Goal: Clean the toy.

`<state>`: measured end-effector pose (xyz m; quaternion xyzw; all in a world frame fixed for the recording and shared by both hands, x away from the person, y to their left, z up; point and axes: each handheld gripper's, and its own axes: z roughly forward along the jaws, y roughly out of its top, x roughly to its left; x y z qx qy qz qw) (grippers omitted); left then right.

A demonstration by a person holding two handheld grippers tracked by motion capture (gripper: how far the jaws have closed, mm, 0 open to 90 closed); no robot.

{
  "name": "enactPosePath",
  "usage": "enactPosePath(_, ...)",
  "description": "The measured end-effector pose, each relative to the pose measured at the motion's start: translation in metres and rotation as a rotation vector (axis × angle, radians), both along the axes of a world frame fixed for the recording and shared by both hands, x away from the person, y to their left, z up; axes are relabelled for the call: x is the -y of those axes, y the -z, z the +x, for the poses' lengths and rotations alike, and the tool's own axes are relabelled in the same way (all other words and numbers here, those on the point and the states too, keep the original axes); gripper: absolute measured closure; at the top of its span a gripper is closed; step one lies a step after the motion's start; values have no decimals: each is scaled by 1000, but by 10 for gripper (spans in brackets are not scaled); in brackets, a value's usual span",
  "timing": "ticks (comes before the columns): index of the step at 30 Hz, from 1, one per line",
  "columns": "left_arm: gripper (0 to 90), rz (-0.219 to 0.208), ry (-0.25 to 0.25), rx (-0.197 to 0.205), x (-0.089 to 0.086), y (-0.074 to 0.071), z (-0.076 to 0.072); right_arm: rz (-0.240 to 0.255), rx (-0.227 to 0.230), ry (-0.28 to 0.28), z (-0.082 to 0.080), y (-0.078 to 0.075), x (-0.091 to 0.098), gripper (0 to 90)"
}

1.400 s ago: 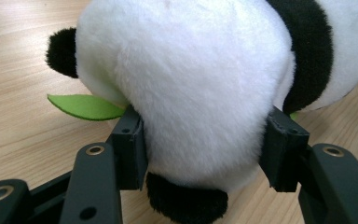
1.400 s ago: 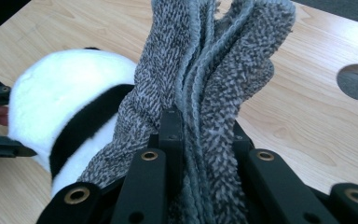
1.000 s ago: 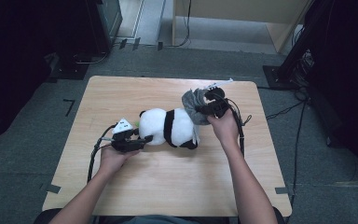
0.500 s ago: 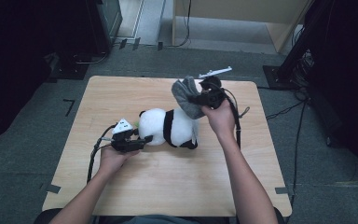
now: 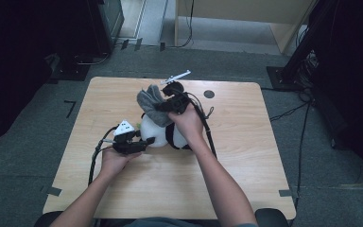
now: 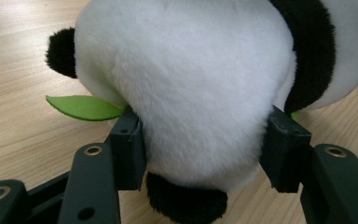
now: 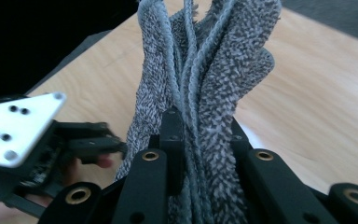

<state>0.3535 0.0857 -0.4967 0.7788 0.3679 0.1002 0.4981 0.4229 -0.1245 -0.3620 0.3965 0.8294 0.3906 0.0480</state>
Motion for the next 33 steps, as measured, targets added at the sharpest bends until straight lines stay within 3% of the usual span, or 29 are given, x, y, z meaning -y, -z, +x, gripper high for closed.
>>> enactPosePath(5, 418, -3, 0, -2, 0, 0, 0, 4, -26, -53, -3, 13, -32, 772)
enactPosePath(7, 418, -1, -4, -4, 0, 0, 0, -17, -33, -78, -4, 21, -44, 772)
enactPosePath(10, 422, -1, -12, -22, 0, 0, 0, -91, -58, -91, -5, 36, -54, 771)
enactPosePath(11, 424, -3, -14, -30, 0, 0, 1, -77, -62, -90, -5, 40, -51, 771)
enactPosePath(15, 433, 4, -15, -34, 1, -1, 0, -56, -62, -72, -5, 44, -37, 768)
enactPosePath(21, 441, 5, -16, -43, 0, -2, 1, -106, -42, -27, -2, 36, -8, 768)
enactPosePath(25, 443, 7, -12, -40, 0, -2, 2, -138, -33, 25, 1, 32, 23, 768)
enactPosePath(33, 445, -1, -15, -41, 1, -2, 2, -93, -29, 133, -4, 23, 85, 767)
